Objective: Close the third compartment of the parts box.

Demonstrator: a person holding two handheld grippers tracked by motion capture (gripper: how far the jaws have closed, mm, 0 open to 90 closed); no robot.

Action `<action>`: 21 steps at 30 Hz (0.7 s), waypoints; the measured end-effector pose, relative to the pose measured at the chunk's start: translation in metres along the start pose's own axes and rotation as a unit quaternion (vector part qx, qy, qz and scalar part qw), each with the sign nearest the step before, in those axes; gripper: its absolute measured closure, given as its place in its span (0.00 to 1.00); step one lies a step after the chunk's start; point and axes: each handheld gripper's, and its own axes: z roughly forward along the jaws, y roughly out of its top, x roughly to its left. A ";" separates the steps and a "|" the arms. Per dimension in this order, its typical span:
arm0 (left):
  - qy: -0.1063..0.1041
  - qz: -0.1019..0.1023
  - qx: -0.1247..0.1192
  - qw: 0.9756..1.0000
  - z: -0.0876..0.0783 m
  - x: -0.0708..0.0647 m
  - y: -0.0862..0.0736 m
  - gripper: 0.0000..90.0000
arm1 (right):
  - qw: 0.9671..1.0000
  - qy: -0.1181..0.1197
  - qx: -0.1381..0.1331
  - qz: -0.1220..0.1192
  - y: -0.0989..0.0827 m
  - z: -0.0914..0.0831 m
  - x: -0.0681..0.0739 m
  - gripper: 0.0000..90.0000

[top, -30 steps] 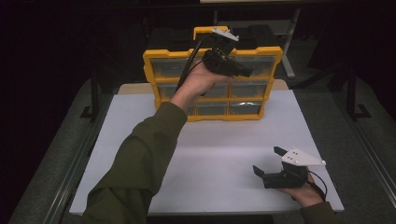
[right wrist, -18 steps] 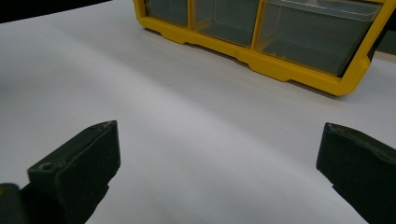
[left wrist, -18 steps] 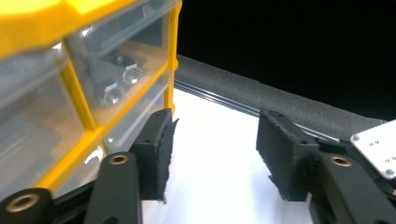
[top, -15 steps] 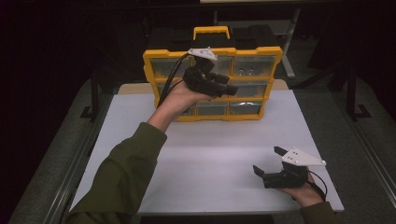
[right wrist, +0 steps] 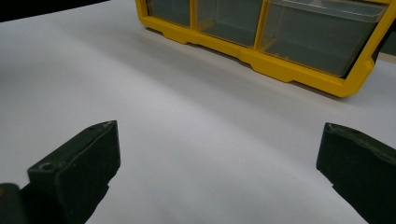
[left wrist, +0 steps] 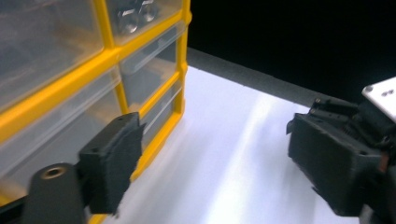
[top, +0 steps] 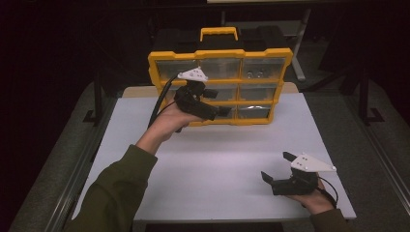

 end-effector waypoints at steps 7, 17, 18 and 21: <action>0.024 -0.001 0.009 1.000 -0.010 -0.003 -0.031 0.07 | 1.000 0.000 0.001 -0.002 0.000 0.000 0.001 0.00; 0.050 0.008 0.020 0.998 -0.021 -0.014 -0.071 0.02 | 1.000 -0.003 0.001 -0.003 -0.001 -0.001 0.000 0.00; 0.050 0.005 0.016 0.999 -0.023 -0.014 -0.074 0.02 | 1.000 -0.003 0.002 -0.004 -0.001 -0.001 0.001 0.00; 0.052 -0.001 0.006 0.999 -0.029 -0.015 -0.086 0.02 | 1.000 -0.004 0.002 -0.003 -0.001 -0.001 0.001 0.00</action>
